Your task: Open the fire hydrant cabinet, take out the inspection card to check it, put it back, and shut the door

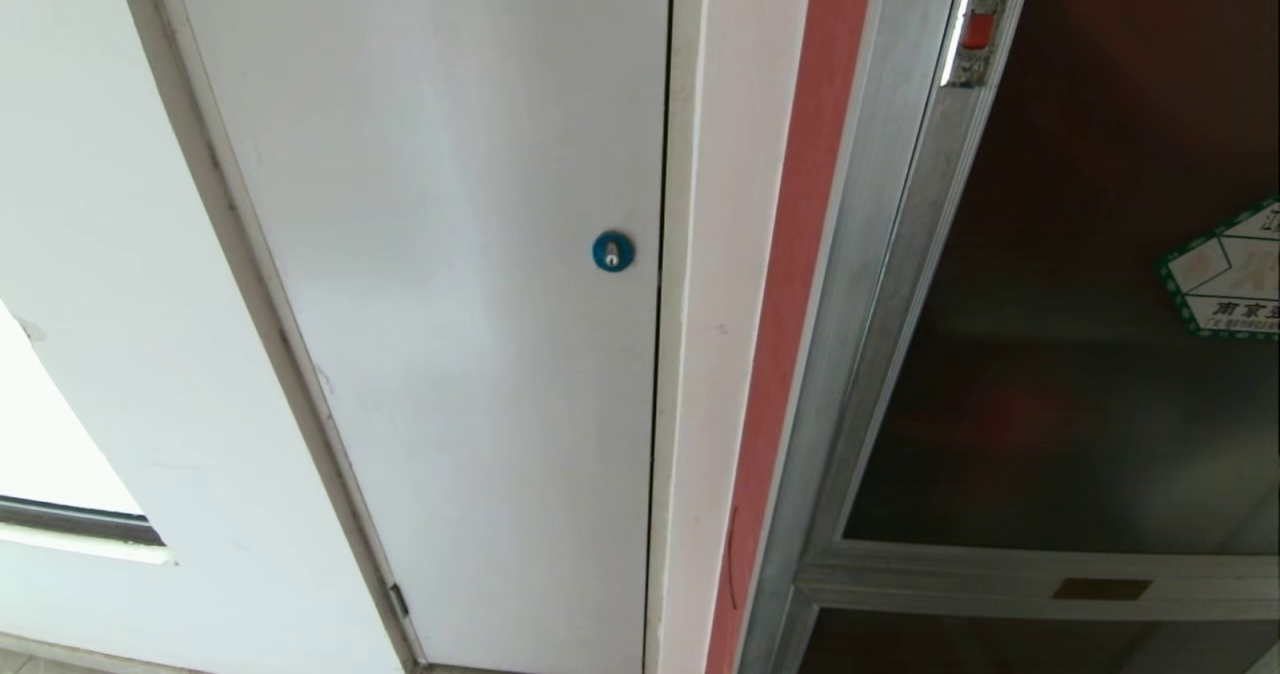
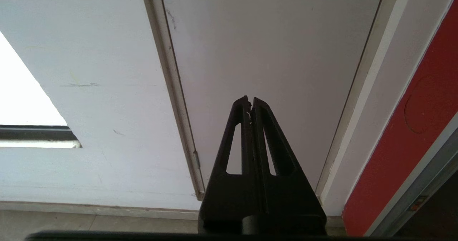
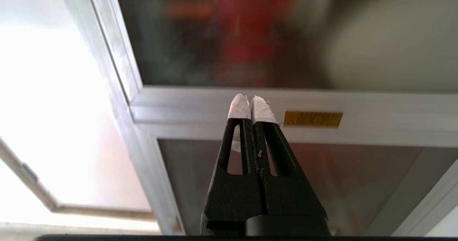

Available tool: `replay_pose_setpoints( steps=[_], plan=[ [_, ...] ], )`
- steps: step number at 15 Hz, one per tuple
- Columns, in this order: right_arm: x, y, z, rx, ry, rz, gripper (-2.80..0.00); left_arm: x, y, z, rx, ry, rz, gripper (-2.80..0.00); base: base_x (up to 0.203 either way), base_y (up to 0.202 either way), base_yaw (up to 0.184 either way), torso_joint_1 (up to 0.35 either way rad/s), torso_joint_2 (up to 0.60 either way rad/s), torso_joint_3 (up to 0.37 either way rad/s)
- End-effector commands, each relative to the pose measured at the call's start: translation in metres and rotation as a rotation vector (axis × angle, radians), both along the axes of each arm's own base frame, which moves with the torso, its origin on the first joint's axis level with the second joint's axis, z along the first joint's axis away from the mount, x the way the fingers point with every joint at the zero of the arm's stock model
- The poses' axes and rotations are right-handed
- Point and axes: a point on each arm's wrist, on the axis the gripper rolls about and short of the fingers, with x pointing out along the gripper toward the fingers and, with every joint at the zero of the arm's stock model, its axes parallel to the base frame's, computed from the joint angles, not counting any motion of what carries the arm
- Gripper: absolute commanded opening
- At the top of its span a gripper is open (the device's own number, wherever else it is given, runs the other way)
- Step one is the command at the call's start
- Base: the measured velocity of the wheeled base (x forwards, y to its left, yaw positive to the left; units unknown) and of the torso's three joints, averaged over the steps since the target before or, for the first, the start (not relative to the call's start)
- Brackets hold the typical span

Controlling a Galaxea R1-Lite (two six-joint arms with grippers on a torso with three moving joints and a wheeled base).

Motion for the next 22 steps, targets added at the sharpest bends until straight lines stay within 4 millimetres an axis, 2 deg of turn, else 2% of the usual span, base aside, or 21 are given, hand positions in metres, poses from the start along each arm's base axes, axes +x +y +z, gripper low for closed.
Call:
replay_pose_setpoints(
  steps=[1, 22],
  plan=[
    [0.0007, 0.0001, -0.0032, -0.001, 0.021, 0.003, -2.80, 0.0009, 0.0000, -0.0033, 0.001, 0.011, -0.001, -2.80, 0.000, 0.000, 0.000, 0.000, 0.00, 0.000],
    [0.0007, 0.0001, -0.0032, 0.010, 0.021, 0.003, -2.80, 0.0009, 0.0000, -0.0033, 0.001, 0.011, -0.001, -2.80, 0.000, 0.000, 0.000, 0.000, 0.00, 0.000]
  ],
)
